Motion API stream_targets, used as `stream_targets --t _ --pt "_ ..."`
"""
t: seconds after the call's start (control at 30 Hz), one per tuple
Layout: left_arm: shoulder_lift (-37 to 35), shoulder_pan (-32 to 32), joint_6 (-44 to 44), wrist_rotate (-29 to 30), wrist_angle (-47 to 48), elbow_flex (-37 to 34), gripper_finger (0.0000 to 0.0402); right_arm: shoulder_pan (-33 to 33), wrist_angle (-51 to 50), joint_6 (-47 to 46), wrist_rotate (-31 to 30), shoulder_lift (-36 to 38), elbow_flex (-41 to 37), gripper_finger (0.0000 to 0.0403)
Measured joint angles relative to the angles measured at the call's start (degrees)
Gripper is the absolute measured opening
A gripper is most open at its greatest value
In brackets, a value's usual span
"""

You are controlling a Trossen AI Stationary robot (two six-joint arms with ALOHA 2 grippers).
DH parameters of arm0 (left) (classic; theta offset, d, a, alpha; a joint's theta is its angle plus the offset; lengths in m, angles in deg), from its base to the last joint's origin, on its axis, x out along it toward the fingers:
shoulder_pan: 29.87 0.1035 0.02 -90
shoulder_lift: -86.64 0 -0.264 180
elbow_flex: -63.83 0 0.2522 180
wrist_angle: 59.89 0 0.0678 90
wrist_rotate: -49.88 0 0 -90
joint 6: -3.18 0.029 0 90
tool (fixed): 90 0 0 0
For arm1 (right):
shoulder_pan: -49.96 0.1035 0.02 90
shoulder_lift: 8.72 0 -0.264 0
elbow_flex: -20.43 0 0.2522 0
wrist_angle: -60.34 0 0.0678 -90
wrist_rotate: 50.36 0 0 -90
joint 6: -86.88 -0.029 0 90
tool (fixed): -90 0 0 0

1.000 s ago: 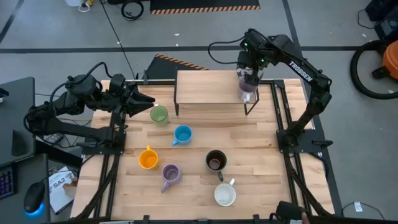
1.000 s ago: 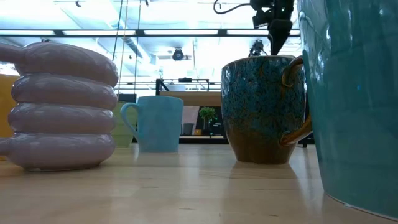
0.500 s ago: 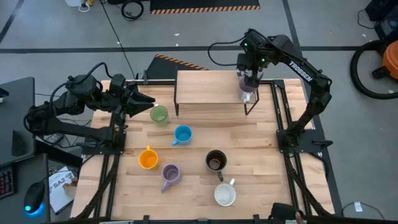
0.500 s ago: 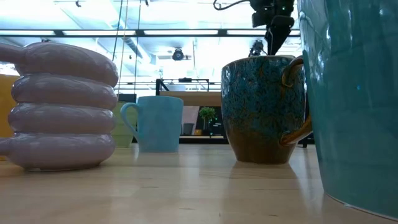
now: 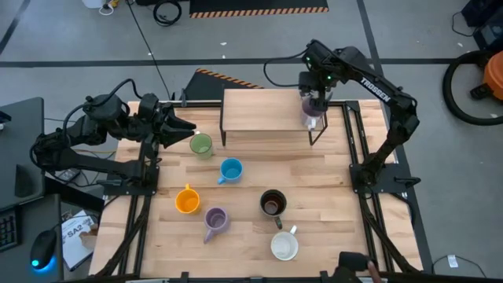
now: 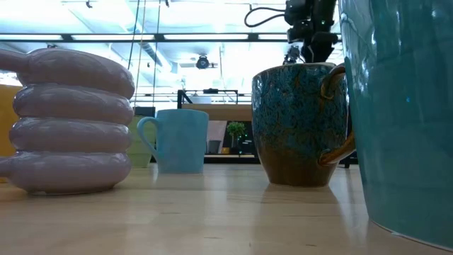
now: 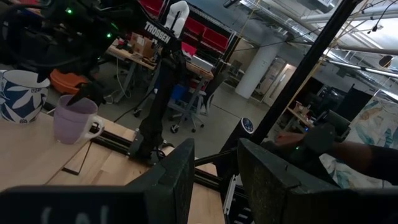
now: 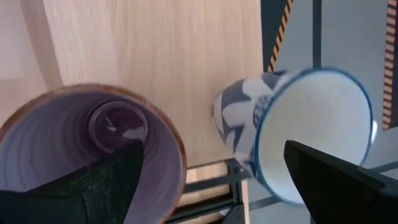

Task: Place coffee mugs
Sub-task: Adjust the mugs on the shelf

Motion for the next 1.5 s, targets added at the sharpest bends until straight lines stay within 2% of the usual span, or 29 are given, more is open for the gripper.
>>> stream_targets --t 0.5,0.87,1.5 --pt "0.0 0.0 0.0 0.0 0.5 0.0 0.0128 -1.6 3.6 1.1 0.1 0.0 -6.9 0.0388" --pt "0.0 0.0 -0.1 0.0 0.5 0.0 0.0128 -1.6 5.6 2.7 0.4 0.0 -8.1 0.0368" --pt "0.0 0.0 -0.1 0.0 0.5 0.0 0.0128 -1.6 5.5 2.7 0.1 0.0 -8.1 0.0257"
